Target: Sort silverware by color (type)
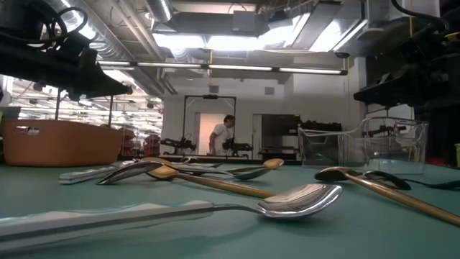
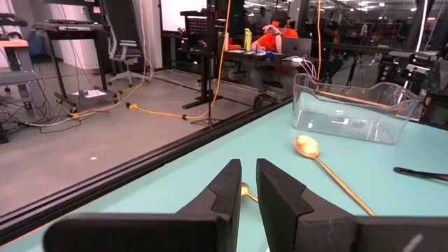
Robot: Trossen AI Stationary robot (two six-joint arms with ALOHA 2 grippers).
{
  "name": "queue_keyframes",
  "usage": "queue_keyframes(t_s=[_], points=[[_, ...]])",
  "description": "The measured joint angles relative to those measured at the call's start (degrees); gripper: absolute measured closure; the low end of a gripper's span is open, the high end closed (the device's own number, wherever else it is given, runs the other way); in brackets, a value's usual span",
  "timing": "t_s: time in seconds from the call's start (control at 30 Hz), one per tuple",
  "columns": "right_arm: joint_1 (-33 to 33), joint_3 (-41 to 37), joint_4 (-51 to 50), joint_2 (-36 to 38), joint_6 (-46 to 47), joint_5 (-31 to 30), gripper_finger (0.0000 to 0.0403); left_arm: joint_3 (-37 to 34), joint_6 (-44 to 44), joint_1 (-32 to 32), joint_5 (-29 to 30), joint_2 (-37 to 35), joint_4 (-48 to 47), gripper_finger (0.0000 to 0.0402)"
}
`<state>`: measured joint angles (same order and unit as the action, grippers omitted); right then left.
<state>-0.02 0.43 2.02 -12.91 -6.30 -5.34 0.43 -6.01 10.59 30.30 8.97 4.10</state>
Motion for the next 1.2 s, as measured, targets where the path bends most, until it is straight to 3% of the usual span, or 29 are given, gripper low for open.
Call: queue_keyframes(t_s=[0.57,1.2], points=[[-0.02,-0.01,0.17,0.02,0.0,-0.01,0.0278,0.0,0.55,-0.02,-32.37,0.0,-0.52,0.0363],[0.01,0.0,1.49,0.02,13.75,-1.23,0.0271,0.0,0.51,-0.02,-33.83,0.02,-0.61,0.0363]])
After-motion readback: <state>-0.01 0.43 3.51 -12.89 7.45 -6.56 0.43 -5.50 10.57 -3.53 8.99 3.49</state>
